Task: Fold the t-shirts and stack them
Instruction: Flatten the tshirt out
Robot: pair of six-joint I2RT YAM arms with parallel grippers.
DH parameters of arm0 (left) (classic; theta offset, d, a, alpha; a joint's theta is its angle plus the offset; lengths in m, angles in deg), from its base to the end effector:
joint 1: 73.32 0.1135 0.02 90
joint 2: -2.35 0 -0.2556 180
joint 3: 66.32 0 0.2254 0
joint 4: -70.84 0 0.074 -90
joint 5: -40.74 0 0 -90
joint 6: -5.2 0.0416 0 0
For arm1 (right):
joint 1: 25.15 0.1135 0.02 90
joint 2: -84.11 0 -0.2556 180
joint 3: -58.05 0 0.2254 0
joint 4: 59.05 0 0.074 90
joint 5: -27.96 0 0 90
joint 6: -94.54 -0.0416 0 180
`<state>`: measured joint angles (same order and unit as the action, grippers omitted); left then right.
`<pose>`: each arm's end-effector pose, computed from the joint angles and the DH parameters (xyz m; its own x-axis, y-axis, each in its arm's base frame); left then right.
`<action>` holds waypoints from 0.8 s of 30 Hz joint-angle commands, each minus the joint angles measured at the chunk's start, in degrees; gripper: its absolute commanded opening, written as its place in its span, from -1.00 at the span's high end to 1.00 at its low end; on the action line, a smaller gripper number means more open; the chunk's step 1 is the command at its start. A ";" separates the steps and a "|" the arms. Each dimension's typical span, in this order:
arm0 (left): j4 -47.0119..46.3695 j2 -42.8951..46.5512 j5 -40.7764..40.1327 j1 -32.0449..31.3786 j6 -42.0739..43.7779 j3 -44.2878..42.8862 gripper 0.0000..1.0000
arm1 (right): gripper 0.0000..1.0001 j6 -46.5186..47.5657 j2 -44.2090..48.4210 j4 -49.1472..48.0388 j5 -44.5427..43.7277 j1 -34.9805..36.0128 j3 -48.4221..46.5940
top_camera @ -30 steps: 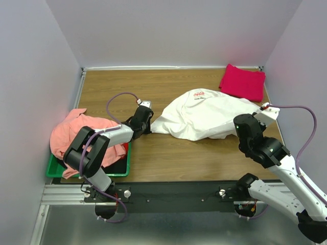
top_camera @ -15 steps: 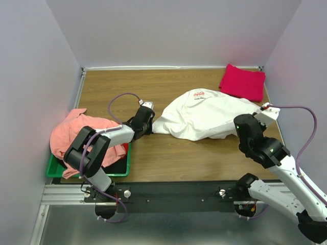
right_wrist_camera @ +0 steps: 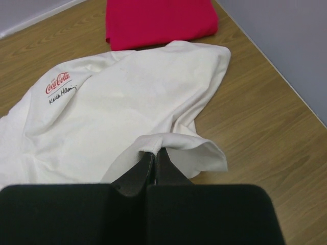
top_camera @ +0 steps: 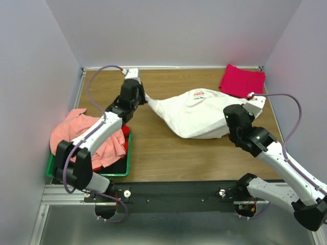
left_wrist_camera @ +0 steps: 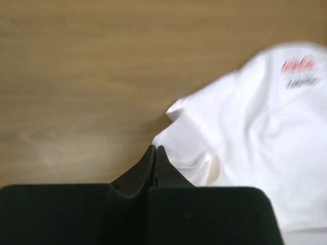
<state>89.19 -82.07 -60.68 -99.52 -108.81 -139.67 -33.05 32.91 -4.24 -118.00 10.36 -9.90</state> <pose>0.2875 -0.1323 0.2682 -0.5157 -0.1907 -0.8352 0.0746 0.9612 -0.2656 0.1440 0.0604 0.3177 -0.2720 0.2254 -0.9355 0.4693 0.8798 0.0755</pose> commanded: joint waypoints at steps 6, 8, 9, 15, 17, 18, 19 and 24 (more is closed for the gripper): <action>0.59 5.76 2.89 8.00 2.39 -20.99 1.00 | 0.99 14.89 -14.27 -16.51 -0.02 -1.23 -18.31; 1.91 6.02 3.42 9.49 3.18 -27.23 1.00 | 0.99 18.41 -16.21 -17.57 0.07 -1.49 -24.97; 2.35 6.20 3.51 9.93 3.44 -29.26 1.00 | 0.99 19.55 -16.65 -17.58 -0.02 -1.67 -27.36; 2.18 10.23 2.63 10.81 5.99 -39.29 1.00 | 0.99 26.85 -16.13 -18.54 1.38 -1.58 -39.50; 0.96 13.21 2.54 10.81 5.90 -39.82 1.00 | 0.99 29.65 -14.73 -18.63 3.57 -1.58 -41.44; 0.51 14.27 2.80 10.81 5.64 -39.65 1.00 | 0.99 30.11 -14.20 -18.72 4.36 -1.67 -42.05; -0.36 16.46 2.98 10.81 5.64 -39.47 1.00 | 0.99 31.16 -13.58 -18.72 5.59 -1.49 -43.36; -2.13 22.28 3.68 10.81 5.64 -39.82 1.00 | 0.99 33.54 -9.37 -18.72 7.54 -1.58 -45.75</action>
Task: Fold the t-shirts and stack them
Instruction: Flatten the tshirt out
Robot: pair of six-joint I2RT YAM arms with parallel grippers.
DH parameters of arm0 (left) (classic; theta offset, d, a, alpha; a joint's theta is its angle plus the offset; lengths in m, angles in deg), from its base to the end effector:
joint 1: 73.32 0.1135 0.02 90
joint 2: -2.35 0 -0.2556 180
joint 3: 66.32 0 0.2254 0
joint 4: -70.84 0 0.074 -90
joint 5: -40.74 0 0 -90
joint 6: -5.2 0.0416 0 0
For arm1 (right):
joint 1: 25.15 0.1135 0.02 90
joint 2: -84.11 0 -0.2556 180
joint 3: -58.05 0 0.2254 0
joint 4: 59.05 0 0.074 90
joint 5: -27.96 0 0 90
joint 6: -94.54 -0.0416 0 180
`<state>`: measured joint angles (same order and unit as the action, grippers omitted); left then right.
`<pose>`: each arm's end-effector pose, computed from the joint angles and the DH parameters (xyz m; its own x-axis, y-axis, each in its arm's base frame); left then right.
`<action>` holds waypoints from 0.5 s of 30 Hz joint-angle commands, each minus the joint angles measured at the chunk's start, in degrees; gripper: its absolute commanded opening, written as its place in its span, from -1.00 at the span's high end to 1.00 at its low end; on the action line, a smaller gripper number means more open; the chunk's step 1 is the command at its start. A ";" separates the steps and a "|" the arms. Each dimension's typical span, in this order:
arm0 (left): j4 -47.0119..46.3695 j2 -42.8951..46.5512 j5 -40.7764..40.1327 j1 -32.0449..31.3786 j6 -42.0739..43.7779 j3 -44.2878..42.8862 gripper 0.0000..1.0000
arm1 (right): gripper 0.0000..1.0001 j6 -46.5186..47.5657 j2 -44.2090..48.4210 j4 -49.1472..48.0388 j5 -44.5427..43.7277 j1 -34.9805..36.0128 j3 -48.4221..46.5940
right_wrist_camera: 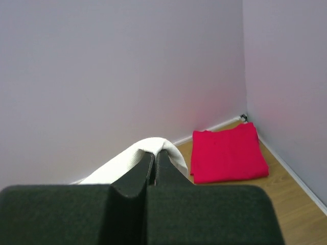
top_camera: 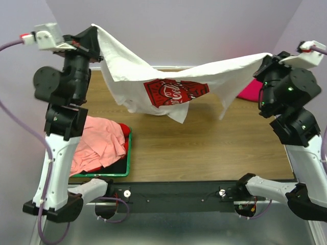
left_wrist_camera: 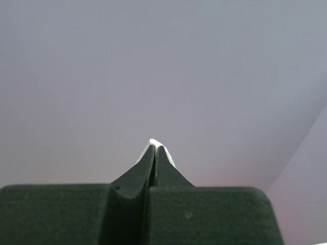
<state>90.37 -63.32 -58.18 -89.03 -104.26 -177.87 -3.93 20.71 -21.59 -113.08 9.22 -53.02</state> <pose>0.1700 -0.0411 0.5593 0.3583 -0.4427 -0.8220 0.2684 0.8921 -0.3634 0.1469 0.0613 0.5264 0.1855 0.2391 -0.9531 0.2521 0.9259 0.2813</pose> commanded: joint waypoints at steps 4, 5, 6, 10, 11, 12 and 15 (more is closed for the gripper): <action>-3.66 5.55 2.16 0.32 1.36 -3.99 1.00 | 0.99 6.01 4.07 -1.45 2.53 -0.44 -4.38; -3.57 5.46 2.77 0.32 1.18 -4.95 1.00 | 0.99 6.18 4.07 -1.45 3.23 -0.44 -4.73; -3.74 5.20 4.08 0.32 1.01 -5.39 1.00 | 0.99 6.18 3.98 -1.45 3.76 -0.44 -4.74; -3.83 1.61 7.52 0.32 -0.22 -5.92 1.00 | 0.99 6.70 1.62 -3.20 4.03 -0.44 -2.98; -3.75 -0.75 8.31 0.32 -0.66 -5.75 1.00 | 0.99 7.23 0.04 -4.17 1.42 -0.44 -2.11; -3.75 -1.99 8.57 0.32 -0.75 -5.58 1.00 | 0.99 7.76 -0.84 -6.53 0.26 -0.44 -0.53; -3.75 -7.79 8.66 0.32 -0.58 -5.84 1.00 | 0.99 10.58 -4.00 -11.89 -2.47 -0.79 2.29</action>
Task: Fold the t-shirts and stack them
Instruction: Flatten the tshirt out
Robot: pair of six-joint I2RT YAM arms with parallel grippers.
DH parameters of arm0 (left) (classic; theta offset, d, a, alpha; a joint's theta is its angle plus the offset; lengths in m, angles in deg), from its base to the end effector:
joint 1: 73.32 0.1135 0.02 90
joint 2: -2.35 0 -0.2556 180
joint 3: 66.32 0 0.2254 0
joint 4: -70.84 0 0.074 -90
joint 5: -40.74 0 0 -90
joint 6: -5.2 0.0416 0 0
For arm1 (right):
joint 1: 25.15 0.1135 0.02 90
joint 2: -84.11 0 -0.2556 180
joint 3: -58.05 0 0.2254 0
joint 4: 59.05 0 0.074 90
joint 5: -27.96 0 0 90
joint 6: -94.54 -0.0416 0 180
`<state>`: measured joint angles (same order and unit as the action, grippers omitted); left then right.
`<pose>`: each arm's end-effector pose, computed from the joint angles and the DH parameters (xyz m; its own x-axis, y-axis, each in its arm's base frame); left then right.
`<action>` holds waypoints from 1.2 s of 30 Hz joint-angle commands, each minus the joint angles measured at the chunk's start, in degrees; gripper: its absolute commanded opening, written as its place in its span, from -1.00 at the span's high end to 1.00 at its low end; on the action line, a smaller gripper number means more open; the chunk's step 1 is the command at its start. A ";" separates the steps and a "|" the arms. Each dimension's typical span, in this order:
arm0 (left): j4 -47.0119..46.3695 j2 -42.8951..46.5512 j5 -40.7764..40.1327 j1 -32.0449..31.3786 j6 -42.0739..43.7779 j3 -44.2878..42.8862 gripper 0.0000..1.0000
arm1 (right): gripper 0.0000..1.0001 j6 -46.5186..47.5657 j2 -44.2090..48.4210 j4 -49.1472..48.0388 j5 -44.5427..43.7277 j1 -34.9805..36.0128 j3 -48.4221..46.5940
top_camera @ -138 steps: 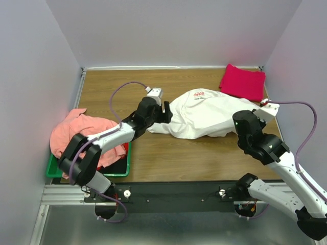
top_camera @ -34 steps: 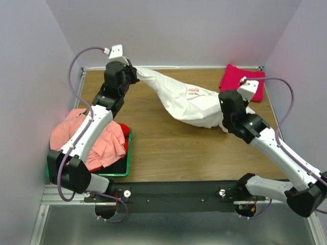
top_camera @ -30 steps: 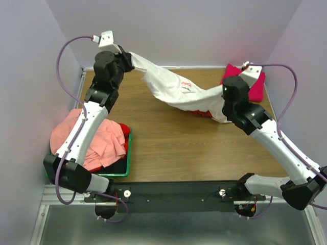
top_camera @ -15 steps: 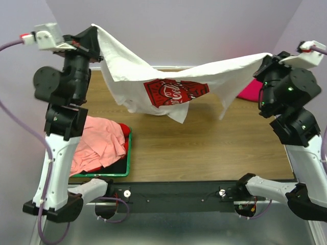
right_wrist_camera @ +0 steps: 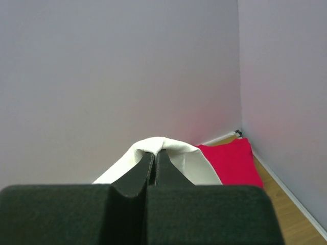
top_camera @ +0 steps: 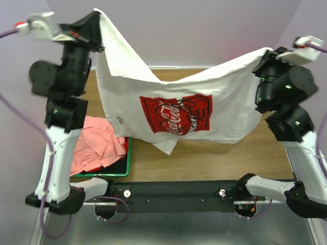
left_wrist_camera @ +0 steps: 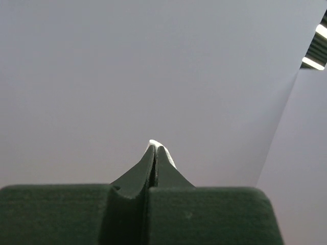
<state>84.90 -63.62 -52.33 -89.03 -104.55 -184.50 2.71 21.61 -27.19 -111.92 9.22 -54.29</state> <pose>0.1401 -0.0371 0.5964 0.4820 -0.4861 -0.7290 0.4173 0.8589 -0.2969 0.1362 0.0546 0.5436 0.2622 0.2043 -0.9431 0.2283 0.9365 0.2663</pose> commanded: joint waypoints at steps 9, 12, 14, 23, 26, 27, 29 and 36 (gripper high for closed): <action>0.14 -22.79 7.54 0.32 -0.20 -8.26 1.00 | 0.99 -1.69 -14.57 -9.83 4.62 -12.92 4.71; -0.04 -22.97 9.30 0.32 -0.73 -11.95 1.00 | 0.99 -1.25 -15.90 -9.83 5.50 -14.07 2.61; -0.22 -21.40 9.75 0.32 -0.56 -13.19 1.00 | 0.99 -1.07 -14.67 -9.83 6.38 -14.15 2.07; -3.56 -4.10 13.61 0.24 1.99 -4.58 1.00 | 0.99 -0.82 -1.85 -9.83 11.56 -14.07 3.56; -3.38 0.21 15.98 0.24 3.05 -5.36 1.00 | 0.99 0.32 2.99 -9.74 11.92 -14.07 3.21; -3.21 0.93 17.56 0.24 3.31 -5.98 1.00 | 0.99 0.77 3.78 -9.75 11.75 -13.98 2.95; -2.33 2.68 18.71 0.24 3.31 -8.08 1.00 | 0.99 1.30 6.42 -9.75 11.74 -13.98 2.34; -2.06 4.54 21.35 0.24 2.26 -14.41 1.00 | 0.99 2.71 9.94 -8.52 13.58 -14.07 0.14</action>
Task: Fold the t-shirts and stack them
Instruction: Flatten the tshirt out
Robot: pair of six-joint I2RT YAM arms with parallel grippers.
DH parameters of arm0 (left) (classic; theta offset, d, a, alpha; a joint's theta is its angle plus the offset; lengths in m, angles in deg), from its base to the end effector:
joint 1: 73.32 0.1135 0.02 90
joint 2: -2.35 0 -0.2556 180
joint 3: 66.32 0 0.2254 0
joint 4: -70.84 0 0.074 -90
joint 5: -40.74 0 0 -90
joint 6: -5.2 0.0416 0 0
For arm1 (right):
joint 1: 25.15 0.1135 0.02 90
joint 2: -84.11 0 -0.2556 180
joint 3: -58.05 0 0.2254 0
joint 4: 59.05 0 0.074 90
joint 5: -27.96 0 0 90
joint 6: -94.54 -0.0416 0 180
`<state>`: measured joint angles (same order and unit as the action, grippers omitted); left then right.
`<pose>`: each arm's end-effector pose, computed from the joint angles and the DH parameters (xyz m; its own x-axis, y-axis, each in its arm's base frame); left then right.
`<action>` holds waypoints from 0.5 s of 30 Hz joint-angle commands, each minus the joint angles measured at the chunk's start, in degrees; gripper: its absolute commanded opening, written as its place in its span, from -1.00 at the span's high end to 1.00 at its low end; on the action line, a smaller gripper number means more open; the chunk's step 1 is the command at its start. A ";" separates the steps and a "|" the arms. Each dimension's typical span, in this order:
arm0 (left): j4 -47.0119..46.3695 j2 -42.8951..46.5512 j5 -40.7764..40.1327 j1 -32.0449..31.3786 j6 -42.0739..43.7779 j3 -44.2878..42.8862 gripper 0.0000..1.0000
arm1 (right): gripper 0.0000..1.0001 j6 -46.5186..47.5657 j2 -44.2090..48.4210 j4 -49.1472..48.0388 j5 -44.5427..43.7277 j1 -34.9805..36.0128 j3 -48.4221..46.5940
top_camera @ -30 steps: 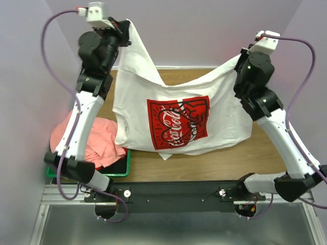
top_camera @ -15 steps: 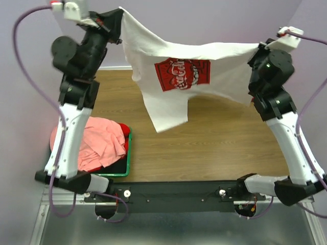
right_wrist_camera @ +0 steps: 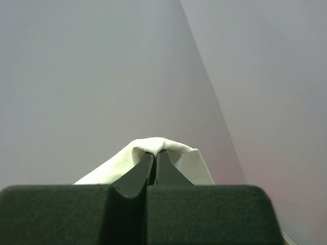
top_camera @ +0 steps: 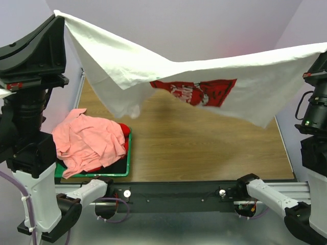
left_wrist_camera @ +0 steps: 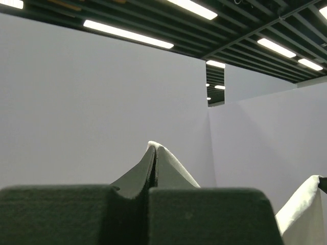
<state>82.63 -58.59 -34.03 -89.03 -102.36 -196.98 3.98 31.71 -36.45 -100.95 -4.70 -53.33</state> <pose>0.0303 -0.0199 0.6451 0.6584 -0.4876 -0.5734 0.6232 0.7803 0.0520 0.0708 -0.0015 0.5723 0.5577 0.2161 -0.8014 0.1965 0.9037 0.3804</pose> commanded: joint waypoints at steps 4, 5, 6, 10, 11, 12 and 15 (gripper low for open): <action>-0.58 -1.71 4.90 0.24 -1.51 -4.92 1.00 | 0.99 0.73 0.37 1.81 3.41 -0.14 -0.65; -1.19 -2.68 5.25 0.24 -1.86 -5.45 1.00 | 0.99 0.73 0.02 1.72 3.23 -0.14 -0.56; -1.72 -3.12 6.21 0.24 -2.73 -5.54 1.00 | 0.99 0.73 -0.42 1.72 2.97 -0.14 -0.39; -4.44 -7.86 7.63 0.24 -4.32 -5.37 1.00 | 0.99 0.73 -4.01 1.63 -2.29 -0.14 0.14; -5.32 -10.65 7.89 0.24 -4.67 -5.02 1.00 | 0.99 0.73 -4.98 1.54 -6.31 -0.14 0.84; -5.76 -12.34 7.80 0.24 -4.85 -4.84 1.00 | 0.99 1.08 -6.12 1.19 -8.44 -0.14 1.19; -6.56 -20.77 6.66 0.24 -4.59 -4.75 1.00 | 0.99 3.19 -11.57 -1.26 -15.21 -0.14 4.00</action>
<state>76.31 -69.94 -27.67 -89.03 -105.95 -202.77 4.66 26.16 -36.32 -106.02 -4.70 -52.91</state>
